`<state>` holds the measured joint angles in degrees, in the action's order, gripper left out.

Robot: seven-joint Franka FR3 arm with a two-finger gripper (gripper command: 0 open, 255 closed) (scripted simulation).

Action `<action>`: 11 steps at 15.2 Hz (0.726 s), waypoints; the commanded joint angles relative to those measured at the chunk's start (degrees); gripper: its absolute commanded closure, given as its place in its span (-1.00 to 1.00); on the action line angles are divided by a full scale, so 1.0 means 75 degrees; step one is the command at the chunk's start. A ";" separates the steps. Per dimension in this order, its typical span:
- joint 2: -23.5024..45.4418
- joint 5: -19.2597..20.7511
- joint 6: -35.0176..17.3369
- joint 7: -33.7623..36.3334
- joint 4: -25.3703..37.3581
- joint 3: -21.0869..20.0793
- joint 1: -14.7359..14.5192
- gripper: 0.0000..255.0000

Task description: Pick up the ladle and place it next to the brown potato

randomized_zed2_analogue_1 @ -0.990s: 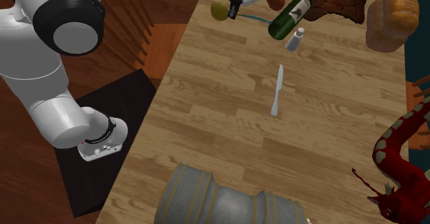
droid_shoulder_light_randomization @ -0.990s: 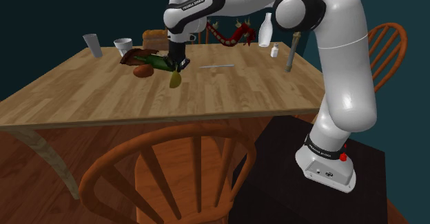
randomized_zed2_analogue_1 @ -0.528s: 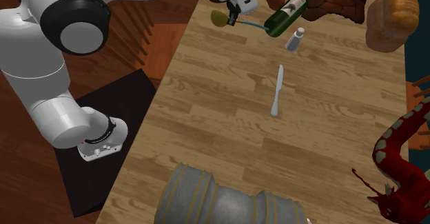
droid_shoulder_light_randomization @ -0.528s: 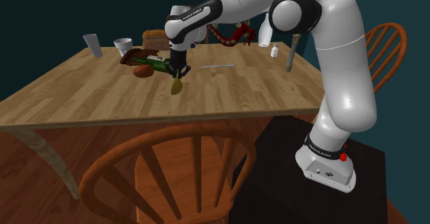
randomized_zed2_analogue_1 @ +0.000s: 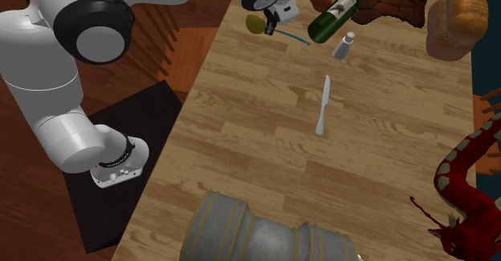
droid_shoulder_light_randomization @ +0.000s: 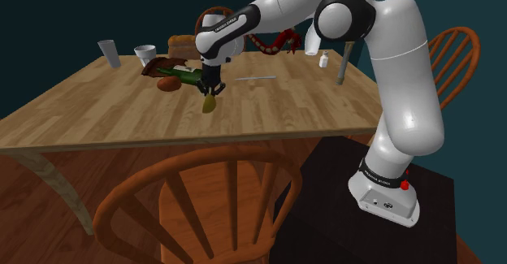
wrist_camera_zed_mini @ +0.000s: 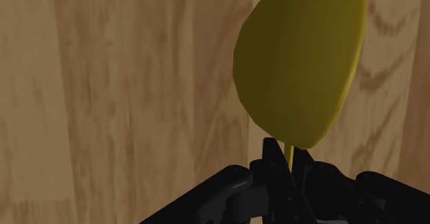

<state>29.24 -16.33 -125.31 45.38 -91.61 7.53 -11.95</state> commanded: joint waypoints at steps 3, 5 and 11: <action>0.0022 -0.0005 -0.0001 -0.0004 -0.0005 -0.0009 -0.0005 1.00; 0.0015 -0.0005 -0.0006 -0.0004 -0.0018 -0.0009 -0.0007 -1.00; -0.0113 0.0031 0.0182 0.0017 0.0042 0.0016 0.0005 -1.00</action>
<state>28.84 -16.21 -124.65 45.56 -91.54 7.54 -12.05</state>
